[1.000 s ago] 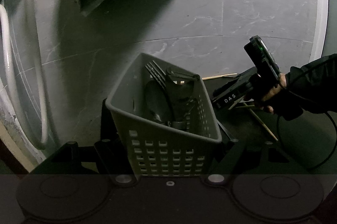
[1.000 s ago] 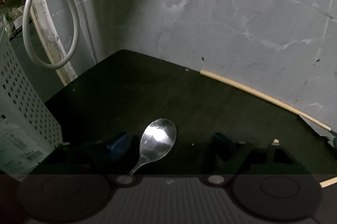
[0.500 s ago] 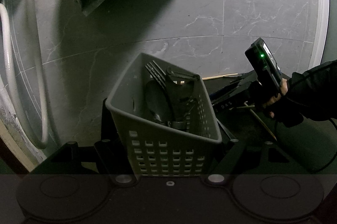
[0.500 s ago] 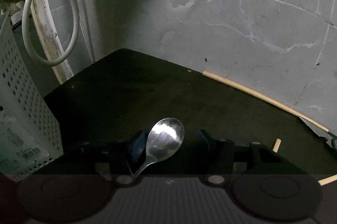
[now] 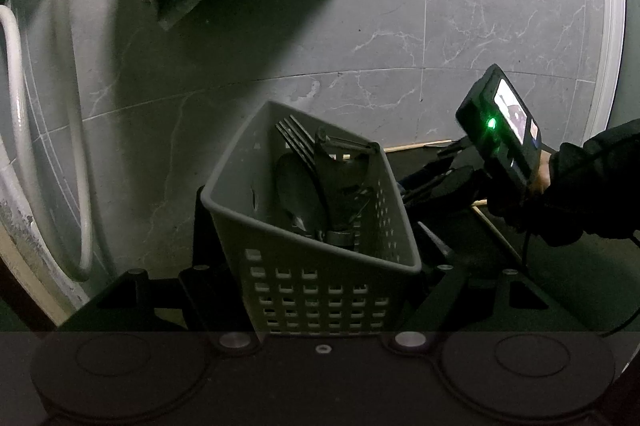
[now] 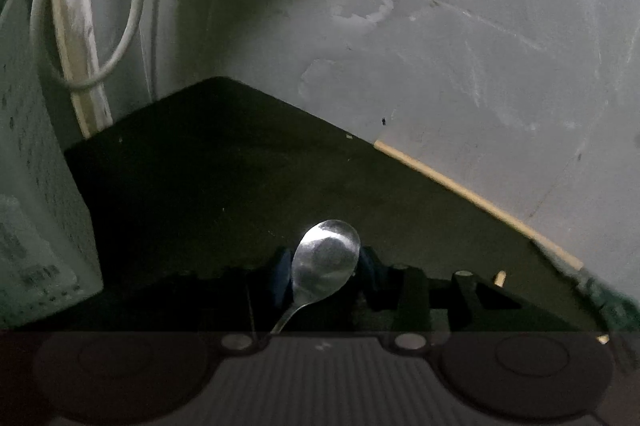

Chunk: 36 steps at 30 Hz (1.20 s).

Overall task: Organize utensils
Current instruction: 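Close the right tool on the steel spoon's handle, then lift the steel spoon and lower it into the white holder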

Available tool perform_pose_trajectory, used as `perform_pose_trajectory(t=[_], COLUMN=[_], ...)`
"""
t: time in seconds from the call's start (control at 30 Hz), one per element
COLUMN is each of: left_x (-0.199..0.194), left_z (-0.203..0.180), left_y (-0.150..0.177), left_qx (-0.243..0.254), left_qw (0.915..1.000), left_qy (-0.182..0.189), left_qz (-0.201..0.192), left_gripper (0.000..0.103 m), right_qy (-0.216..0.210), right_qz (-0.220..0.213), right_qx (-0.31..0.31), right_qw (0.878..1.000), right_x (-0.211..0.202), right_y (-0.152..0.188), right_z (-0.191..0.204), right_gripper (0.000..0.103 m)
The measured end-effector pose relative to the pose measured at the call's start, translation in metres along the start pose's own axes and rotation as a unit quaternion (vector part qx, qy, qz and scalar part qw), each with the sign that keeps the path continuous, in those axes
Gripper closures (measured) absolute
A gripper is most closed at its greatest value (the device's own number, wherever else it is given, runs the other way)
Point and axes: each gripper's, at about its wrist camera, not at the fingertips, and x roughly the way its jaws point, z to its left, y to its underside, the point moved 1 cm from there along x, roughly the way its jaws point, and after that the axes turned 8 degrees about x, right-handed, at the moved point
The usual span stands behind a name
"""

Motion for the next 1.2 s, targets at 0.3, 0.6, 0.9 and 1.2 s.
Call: perform_pose_trajectory(t=[0.3,0.6,0.9,1.2], left_x=[-0.002,-0.001,-0.001,-0.002], left_z=[0.001,0.003,0.003,0.003], left_y=[0.000,0.002,0.002,0.002], left_qx=[-0.001,-0.002,-0.002,-0.002], left_qw=[1.0000,1.0000,0.9999,0.9999], left_qy=[0.002,0.005,0.006,0.006], left_qz=[-0.005,-0.007,-0.008,-0.008], left_gripper=[0.026,0.026,0.026,0.026], right_qy=[0.056,0.015,-0.033,-0.033], right_qz=[0.002,-0.002,-0.007,-0.018], right_qx=[-0.083,-0.073,-0.056,-0.065], right_qw=[0.995,0.997,0.998,0.997], right_x=[-0.005,-0.018,-0.031,-0.047], right_y=[0.002,0.001,-0.001,0.008], right_z=[0.033,0.040,0.050,0.066], right_gripper=[0.083,0.093,0.098,0.103])
